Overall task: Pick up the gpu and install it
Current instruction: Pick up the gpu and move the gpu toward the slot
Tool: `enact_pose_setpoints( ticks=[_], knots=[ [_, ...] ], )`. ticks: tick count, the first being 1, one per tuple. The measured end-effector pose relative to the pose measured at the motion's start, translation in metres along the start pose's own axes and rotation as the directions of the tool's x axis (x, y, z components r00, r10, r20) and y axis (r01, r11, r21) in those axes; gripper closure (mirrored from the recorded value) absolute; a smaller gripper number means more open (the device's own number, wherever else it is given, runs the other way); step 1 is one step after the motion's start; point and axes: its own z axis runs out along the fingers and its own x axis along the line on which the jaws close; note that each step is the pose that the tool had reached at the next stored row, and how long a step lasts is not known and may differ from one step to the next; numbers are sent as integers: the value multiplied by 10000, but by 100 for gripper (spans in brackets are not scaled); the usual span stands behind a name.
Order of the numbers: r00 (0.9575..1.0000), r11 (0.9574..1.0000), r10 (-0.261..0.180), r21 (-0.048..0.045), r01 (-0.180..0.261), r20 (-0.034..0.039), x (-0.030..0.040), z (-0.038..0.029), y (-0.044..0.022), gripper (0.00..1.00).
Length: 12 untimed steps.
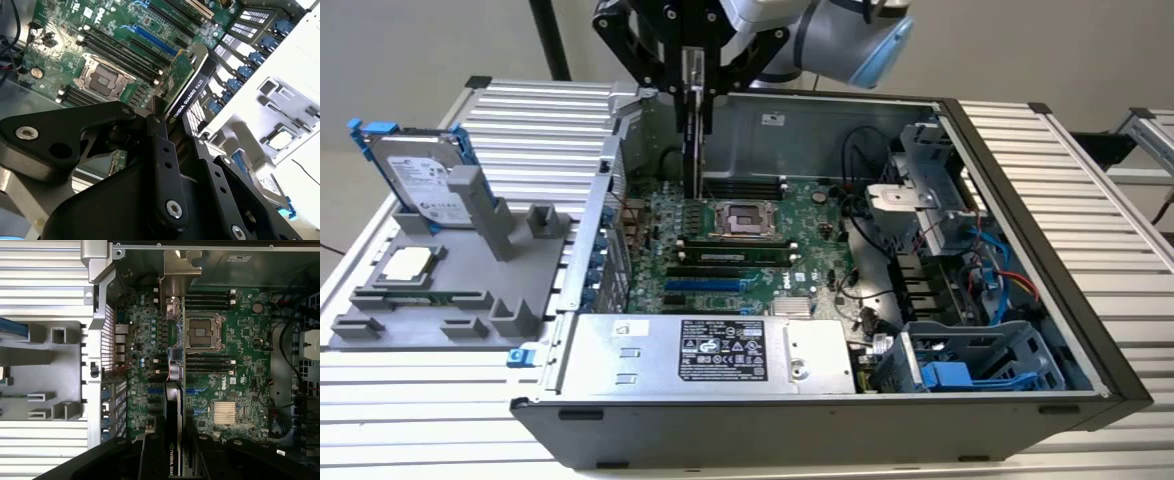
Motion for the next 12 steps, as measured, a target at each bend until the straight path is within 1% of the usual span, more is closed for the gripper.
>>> enact_pose_setpoints(
  ticks=[12],
  knots=[
    [10000, 10000, -33, 0, 33, -2, -129, 0, 1, 100]
  ],
)
